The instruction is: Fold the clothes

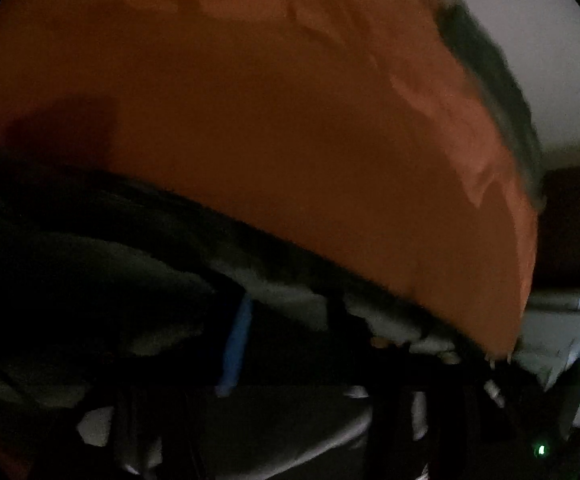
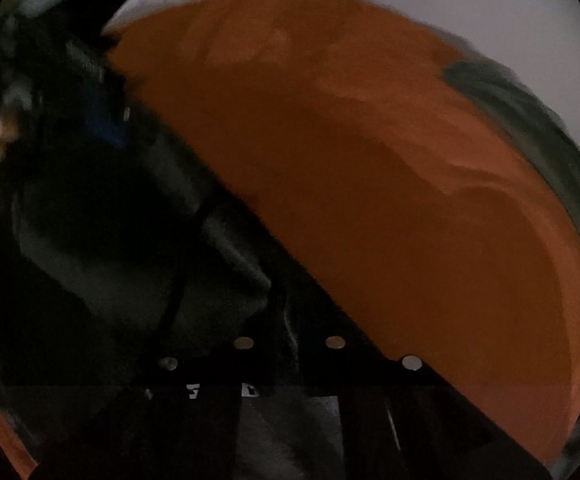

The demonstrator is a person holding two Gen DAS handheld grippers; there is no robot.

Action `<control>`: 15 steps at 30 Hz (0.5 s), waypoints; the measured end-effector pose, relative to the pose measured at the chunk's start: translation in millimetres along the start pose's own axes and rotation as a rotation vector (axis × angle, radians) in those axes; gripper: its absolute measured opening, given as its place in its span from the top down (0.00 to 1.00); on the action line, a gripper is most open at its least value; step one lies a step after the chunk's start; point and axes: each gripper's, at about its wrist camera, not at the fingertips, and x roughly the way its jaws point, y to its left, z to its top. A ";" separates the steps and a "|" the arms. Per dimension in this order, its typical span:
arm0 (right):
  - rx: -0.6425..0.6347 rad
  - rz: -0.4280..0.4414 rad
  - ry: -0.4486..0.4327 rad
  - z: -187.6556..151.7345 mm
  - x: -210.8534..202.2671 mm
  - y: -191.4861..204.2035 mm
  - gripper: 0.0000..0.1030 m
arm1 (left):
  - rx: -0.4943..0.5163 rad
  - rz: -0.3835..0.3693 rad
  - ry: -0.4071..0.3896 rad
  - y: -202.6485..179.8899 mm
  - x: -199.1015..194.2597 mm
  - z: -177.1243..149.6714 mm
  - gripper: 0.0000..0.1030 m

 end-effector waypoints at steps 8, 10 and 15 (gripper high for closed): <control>0.191 -0.057 0.081 0.9 32.0 -41.7 1.00 | 0.039 -0.045 -0.036 3.6 0.9 2.0 0.92; 0.264 -0.008 0.003 -0.3 -2.4 -38.3 1.00 | 0.007 -0.105 -0.031 15.0 -17.3 -6.3 0.91; 0.229 0.128 -0.050 11.8 -37.9 5.0 0.90 | 0.091 -0.158 -0.121 48.8 -88.9 -45.8 0.62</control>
